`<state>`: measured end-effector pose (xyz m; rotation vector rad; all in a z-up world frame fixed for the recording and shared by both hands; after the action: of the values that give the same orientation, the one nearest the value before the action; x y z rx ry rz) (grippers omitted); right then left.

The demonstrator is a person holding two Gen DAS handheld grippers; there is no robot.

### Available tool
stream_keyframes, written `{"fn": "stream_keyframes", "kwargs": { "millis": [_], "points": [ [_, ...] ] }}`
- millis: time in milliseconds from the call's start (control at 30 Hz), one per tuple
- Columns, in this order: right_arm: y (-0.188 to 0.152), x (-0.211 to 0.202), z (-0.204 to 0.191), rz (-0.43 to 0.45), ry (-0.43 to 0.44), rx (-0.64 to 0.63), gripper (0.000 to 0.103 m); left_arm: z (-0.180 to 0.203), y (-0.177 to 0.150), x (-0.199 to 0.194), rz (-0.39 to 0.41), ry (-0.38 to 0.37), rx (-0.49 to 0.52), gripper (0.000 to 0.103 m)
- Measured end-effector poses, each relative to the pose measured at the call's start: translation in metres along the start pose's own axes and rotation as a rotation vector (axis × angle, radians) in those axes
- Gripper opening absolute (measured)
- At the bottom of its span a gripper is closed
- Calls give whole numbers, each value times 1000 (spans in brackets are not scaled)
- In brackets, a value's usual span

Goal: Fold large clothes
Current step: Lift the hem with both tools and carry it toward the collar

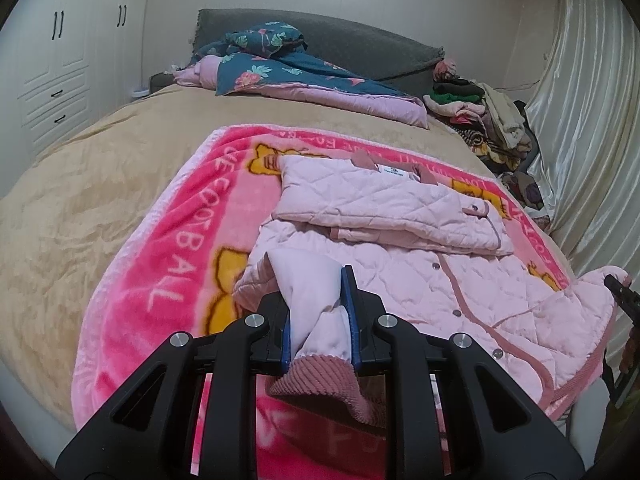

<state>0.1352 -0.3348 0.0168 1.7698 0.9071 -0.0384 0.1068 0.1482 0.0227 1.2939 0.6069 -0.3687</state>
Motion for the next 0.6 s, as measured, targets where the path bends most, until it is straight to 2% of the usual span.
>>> {"fn": "stream_keyframes", "kwargs": {
  "millis": [600],
  "points": [
    [6, 23, 17, 0, -44, 48, 18, -3, 14, 30, -5, 43, 5, 13]
  ]
}}
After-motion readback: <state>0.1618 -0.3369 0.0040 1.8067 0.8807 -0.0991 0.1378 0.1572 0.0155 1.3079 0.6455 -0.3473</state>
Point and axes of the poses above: each gripper's, at about its wrist camera, not at the fingertips, and x roughly the way its jaws point, z to its right, y to its top, the point moved 3 cm from there along x, roughly the way its jaws point, and after that the axes turned 2 degrees about y, right-handed, at the moved point
